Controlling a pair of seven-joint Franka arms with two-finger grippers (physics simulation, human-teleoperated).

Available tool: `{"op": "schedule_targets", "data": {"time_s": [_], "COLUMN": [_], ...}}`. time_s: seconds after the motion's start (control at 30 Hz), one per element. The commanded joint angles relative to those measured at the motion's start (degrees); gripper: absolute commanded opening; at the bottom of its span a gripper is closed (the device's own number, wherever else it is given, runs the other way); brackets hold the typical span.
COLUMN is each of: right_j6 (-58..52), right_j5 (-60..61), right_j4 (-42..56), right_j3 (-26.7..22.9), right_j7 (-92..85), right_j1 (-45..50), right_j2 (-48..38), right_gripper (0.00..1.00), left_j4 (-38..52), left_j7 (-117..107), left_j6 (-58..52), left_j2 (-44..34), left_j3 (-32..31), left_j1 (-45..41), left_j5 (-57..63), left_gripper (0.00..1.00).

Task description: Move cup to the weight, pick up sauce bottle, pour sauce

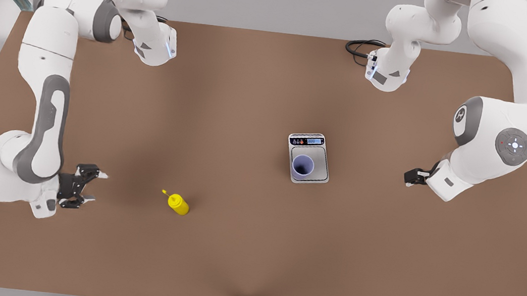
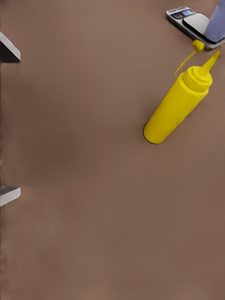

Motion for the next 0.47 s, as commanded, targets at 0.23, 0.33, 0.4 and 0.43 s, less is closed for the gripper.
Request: {"op": "schedule_targets", "data": {"time_s": [0.23,0.33,0.4,0.43], "right_j6": [5.12,5.12,5.12,5.21], "right_j5": [-24.49,-24.48,-24.48,-24.48], "right_j4": [-14.52,-18.57,-18.75,-18.92], "right_j3": [4.67,6.25,6.25,6.25], "right_j7": [54.23,56.34,56.25,56.16], "right_j1": [2.12,2.03,2.12,2.03], "right_j2": [-27.66,-33.12,-33.12,-33.12], "right_gripper": [1.0,1.0,1.0,1.0], "left_j4": [1.76,2.02,2.02,2.02], "left_j7": [-0.09,-0.18,-0.18,-0.18], "left_j6": [-0.18,-0.09,-0.01,0.0], "left_j2": [0.16,0.33,0.51,0.59], "left_j3": [0.0,0.0,0.0,0.0], "left_j1": [0.0,0.0,0.0,0.0], "left_j5": [0.01,0.1,0.01,0.01], "left_gripper": [1.0,1.0,1.0,1.0]}}
